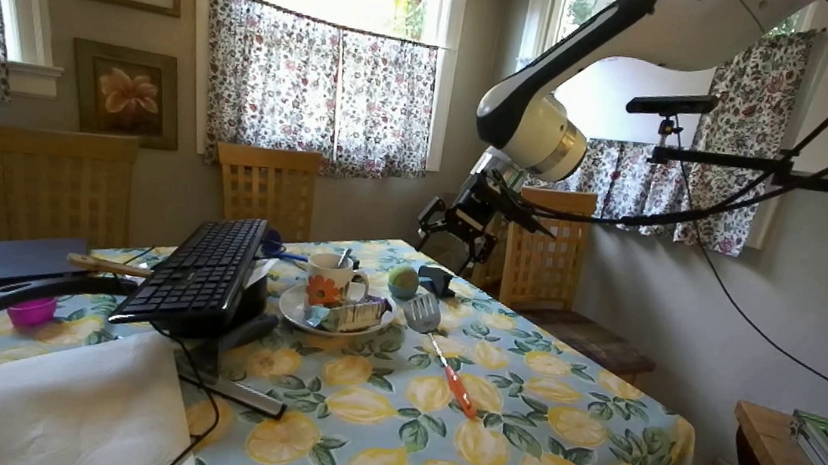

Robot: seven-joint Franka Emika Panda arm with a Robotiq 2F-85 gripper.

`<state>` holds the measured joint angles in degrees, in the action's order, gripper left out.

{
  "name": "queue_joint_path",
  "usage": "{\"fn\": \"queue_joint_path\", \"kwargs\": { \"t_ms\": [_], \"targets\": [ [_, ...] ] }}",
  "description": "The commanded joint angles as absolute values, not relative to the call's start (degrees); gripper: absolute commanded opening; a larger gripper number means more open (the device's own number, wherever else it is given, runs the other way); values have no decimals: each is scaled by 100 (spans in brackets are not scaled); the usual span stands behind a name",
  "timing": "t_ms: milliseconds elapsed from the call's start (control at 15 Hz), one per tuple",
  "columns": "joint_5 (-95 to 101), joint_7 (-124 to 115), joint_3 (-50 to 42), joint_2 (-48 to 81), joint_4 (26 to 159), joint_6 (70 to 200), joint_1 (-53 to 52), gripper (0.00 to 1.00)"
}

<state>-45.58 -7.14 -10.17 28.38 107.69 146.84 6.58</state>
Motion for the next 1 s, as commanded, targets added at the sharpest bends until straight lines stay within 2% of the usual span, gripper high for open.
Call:
{"fn": "queue_joint_path", "kwargs": {
  "t_ms": [0,267,467,933],
  "targets": [
    [-4411,-801,-821,2803,10802,14733,840,100],
    [-4468,-282,-480,2982,10541,14228,1082,100],
    [-3734,-451,-630,3006,10565,13629,961,100],
    [-3308,-227,-525,3015,10547,13447,1101,100]
  ]
}}
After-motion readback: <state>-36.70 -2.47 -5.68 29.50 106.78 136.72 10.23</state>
